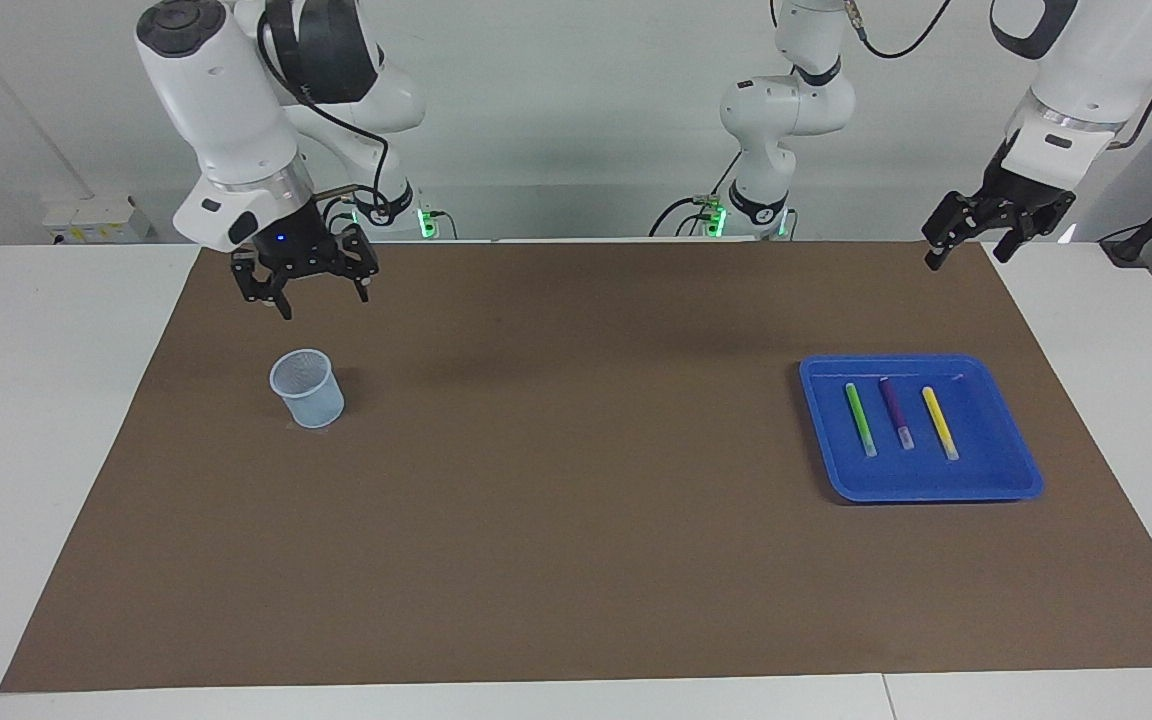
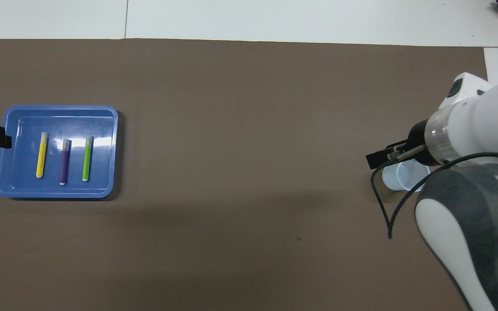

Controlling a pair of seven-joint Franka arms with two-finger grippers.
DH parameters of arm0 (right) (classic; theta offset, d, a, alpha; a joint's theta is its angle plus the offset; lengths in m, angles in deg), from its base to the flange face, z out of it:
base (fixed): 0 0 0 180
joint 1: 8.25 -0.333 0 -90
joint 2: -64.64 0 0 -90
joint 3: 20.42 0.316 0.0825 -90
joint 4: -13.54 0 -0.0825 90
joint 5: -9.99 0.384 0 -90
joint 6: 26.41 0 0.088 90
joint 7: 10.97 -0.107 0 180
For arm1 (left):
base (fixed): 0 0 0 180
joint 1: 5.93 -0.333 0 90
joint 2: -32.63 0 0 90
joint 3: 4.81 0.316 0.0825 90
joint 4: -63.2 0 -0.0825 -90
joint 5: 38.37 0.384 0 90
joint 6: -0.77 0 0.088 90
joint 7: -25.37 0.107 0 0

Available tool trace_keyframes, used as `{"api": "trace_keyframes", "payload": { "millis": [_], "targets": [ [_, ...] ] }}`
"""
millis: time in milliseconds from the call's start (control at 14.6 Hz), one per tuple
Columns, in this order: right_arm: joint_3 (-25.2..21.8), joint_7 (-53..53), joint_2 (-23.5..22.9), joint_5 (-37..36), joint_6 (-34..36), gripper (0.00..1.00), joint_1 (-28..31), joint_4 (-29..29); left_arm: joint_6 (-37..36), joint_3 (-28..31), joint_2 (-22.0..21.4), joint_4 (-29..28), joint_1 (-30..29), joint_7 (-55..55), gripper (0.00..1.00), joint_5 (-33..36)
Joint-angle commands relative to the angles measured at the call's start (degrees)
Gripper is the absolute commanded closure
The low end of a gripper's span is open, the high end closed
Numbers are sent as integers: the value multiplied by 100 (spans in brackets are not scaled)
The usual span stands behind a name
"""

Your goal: Transfer and insert pens with both arms

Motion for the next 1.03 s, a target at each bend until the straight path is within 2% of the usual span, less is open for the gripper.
{"api": "trace_keyframes", "payload": {
  "millis": [0, 410, 479, 547, 684, 957],
  "targets": [
    [-12, 53, 432, 511, -699, 0, -258, 821, -73, 34, -97, -49, 53, -75, 0, -45],
    [6, -1009, -86, 697, -1579, 0, -619, 937, -64, 51, -132, -145, 18, -49, 0, -54],
    [6, -1133, -183, 1089, -1676, 0, -637, 937, -12, 69, -184, -294, 18, -23, 0, -63],
    [6, -1238, -279, 1546, -1799, 0, -655, 937, 59, 69, -298, -530, 18, -40, 0, -132],
    [6, -1292, -429, 1779, -2010, 0, -663, 919, 540, 78, -588, -1249, 1, -66, 0, -308],
    [23, -1511, -622, 2208, -2344, 0, -908, 901, 1506, 78, -677, -2323, -35, -58, 0, -423]
  ]
}}
